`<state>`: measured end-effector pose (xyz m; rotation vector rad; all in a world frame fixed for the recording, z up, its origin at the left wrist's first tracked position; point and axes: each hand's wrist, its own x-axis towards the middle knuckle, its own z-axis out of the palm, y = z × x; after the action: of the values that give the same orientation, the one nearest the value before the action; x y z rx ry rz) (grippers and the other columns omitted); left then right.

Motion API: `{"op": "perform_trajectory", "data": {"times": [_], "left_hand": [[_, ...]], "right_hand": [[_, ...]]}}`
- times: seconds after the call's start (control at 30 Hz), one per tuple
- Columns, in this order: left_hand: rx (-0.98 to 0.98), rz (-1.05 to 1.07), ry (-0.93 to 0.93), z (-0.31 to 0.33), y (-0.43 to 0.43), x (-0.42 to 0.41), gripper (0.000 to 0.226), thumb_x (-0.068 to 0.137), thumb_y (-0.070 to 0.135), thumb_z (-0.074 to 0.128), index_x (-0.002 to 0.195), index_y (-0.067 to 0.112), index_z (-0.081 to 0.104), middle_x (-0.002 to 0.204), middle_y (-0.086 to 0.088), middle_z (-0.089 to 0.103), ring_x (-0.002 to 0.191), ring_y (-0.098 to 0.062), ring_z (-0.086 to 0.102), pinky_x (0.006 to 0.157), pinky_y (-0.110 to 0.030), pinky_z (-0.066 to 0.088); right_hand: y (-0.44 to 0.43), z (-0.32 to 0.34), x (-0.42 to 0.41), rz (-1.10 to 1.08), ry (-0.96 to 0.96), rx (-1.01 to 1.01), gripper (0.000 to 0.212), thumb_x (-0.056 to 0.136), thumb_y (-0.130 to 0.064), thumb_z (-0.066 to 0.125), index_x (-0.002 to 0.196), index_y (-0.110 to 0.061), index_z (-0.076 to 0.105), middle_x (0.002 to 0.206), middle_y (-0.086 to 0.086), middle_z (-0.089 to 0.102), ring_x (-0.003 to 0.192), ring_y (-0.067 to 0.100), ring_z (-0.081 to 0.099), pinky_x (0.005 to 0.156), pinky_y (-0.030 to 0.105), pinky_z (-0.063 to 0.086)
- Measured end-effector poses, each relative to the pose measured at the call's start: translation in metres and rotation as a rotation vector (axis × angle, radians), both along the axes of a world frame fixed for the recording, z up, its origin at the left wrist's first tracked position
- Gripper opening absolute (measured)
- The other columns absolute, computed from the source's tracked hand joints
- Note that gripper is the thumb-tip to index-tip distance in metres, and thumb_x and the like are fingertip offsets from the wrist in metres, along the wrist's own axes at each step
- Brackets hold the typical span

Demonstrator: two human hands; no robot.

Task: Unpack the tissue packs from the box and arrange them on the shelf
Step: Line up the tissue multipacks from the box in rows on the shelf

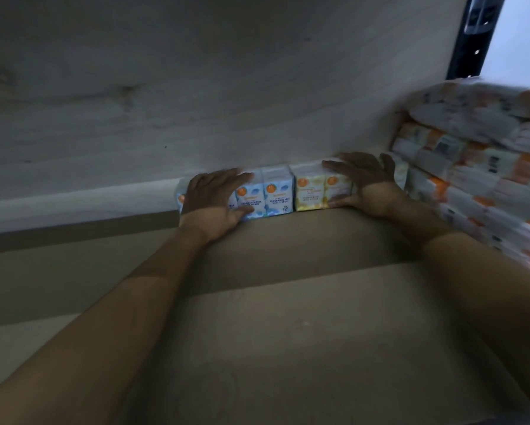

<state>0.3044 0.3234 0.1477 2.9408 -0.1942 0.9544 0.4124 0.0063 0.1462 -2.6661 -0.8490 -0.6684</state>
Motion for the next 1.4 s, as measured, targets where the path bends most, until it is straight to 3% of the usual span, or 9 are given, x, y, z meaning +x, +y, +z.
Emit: {"op": "perform_trajectory", "data": {"times": [0.13, 0.4, 0.53, 0.87, 1.07, 1.27, 1.4], "left_hand": [[-0.001, -0.006, -0.009, 0.001, -0.002, 0.001, 0.07, 0.08, 0.054, 0.067, 0.142, 0.036, 0.042, 0.149, 0.007, 0.043, 0.136, -0.016, 0.039, 0.113, -0.035, 0.021], [0.006, 0.0, -0.008, 0.003, -0.004, -0.001, 0.07, 0.08, 0.055, 0.067, 0.142, 0.036, 0.04, 0.15, 0.008, 0.042, 0.138, -0.015, 0.037, 0.113, -0.035, 0.021], [0.037, 0.019, 0.044, 0.007, -0.006, -0.004, 0.072, 0.082, 0.057, 0.063, 0.145, 0.036, 0.035, 0.153, 0.008, 0.036, 0.14, -0.015, 0.033, 0.114, -0.035, 0.02], [0.069, 0.038, 0.258, 0.02, -0.009, -0.018, 0.076, 0.091, 0.056, 0.051, 0.152, 0.036, 0.012, 0.161, 0.008, 0.015, 0.148, -0.013, 0.01, 0.121, -0.038, 0.004], [0.05, 0.039, 0.21, 0.014, -0.019, -0.037, 0.073, 0.093, 0.055, 0.046, 0.152, 0.036, 0.009, 0.162, 0.006, 0.01, 0.15, -0.015, 0.005, 0.121, -0.038, -0.004], [-0.11, -0.007, 0.122, 0.012, -0.045, -0.079, 0.06, 0.095, 0.045, 0.05, 0.149, 0.031, 0.03, 0.157, 0.0, 0.031, 0.146, -0.022, 0.024, 0.12, -0.044, 0.012], [-0.279, -0.011, 0.264, 0.017, -0.068, -0.12, 0.056, 0.097, 0.046, 0.045, 0.149, 0.033, 0.03, 0.157, 0.004, 0.029, 0.144, -0.018, 0.025, 0.119, -0.039, 0.017]], "right_hand": [[-0.001, 0.0, 0.003, 0.0, -0.015, -0.004, 0.089, 0.06, -0.07, 0.056, 0.142, -0.047, 0.032, 0.153, -0.002, 0.032, 0.142, 0.021, 0.022, 0.113, 0.05, 0.001], [-0.002, 0.001, 0.002, -0.013, -0.013, -0.018, 0.089, 0.063, -0.07, 0.063, 0.142, -0.048, 0.03, 0.153, -0.004, 0.031, 0.142, 0.02, 0.021, 0.113, 0.05, 0.002], [0.0, 0.008, -0.007, -0.043, 0.034, -0.059, 0.087, 0.07, -0.061, 0.07, 0.144, -0.047, 0.026, 0.156, -0.004, 0.025, 0.144, 0.02, 0.016, 0.114, 0.052, 0.004], [0.001, 0.03, -0.036, -0.123, 0.137, -0.172, 0.084, 0.083, -0.061, 0.056, 0.148, -0.045, 0.005, 0.162, -0.009, 0.001, 0.149, 0.017, -0.004, 0.117, 0.053, -0.004], [-0.002, 0.034, -0.071, -0.095, 0.173, -0.137, 0.075, 0.089, -0.054, 0.053, 0.151, -0.038, 0.012, 0.162, -0.003, 0.005, 0.149, 0.021, 0.003, 0.118, 0.05, 0.004], [-0.006, 0.028, -0.12, -0.097, 0.257, -0.04, 0.061, 0.093, -0.051, 0.047, 0.148, -0.032, 0.028, 0.159, 0.001, 0.022, 0.147, 0.02, 0.017, 0.118, 0.046, 0.019], [-0.006, 0.029, -0.159, -0.086, 0.362, 0.002, 0.057, 0.096, -0.048, 0.045, 0.147, -0.026, 0.032, 0.156, 0.004, 0.029, 0.144, 0.023, 0.022, 0.118, 0.041, 0.021]]}}
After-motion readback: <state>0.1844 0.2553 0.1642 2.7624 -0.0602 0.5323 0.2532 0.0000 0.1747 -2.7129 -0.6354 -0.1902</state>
